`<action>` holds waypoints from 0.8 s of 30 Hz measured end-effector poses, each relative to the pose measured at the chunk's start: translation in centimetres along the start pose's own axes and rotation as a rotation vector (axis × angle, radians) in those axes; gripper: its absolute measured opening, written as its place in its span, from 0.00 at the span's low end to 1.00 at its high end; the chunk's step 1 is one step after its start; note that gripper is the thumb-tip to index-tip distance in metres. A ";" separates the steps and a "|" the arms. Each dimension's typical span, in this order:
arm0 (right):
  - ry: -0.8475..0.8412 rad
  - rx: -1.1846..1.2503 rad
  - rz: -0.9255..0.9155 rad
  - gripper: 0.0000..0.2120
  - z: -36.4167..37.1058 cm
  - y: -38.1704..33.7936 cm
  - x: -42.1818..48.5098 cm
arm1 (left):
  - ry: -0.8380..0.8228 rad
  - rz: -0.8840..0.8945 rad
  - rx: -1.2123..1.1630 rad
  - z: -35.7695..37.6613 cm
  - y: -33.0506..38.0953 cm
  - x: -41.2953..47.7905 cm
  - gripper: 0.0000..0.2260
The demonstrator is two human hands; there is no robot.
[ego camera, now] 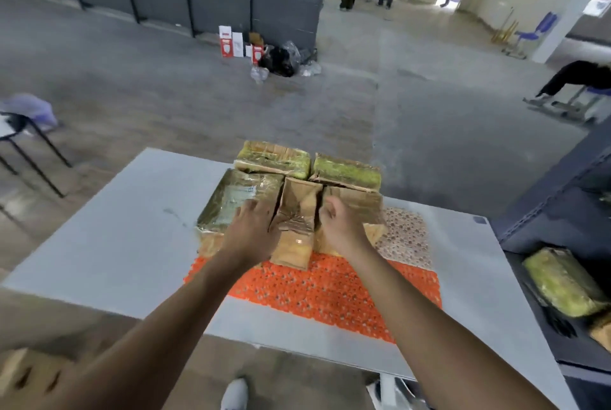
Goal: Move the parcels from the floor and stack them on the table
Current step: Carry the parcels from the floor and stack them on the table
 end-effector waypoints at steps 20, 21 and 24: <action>-0.684 -0.106 -0.719 0.21 21.6 -15.7 -29.2 | 0.462 -0.752 0.109 -11.7 -15.1 -42.9 0.21; -0.715 -0.110 -0.751 0.22 22.7 -16.7 -31.2 | 0.491 -0.790 0.105 -12.3 -15.9 -45.2 0.21; -0.768 -0.139 -0.830 0.22 25.7 -19.4 -37.2 | 0.560 -0.855 0.091 -13.8 -17.9 -52.4 0.21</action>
Point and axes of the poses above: each hand's wrist, its own x-axis towards the middle knuckle, its own z-axis out of the palm, y = z × x, the point moved 3 cm from there along x, towards the middle knuckle, and after that the axes turned 4 degrees about -x, right-handed, at the moved point
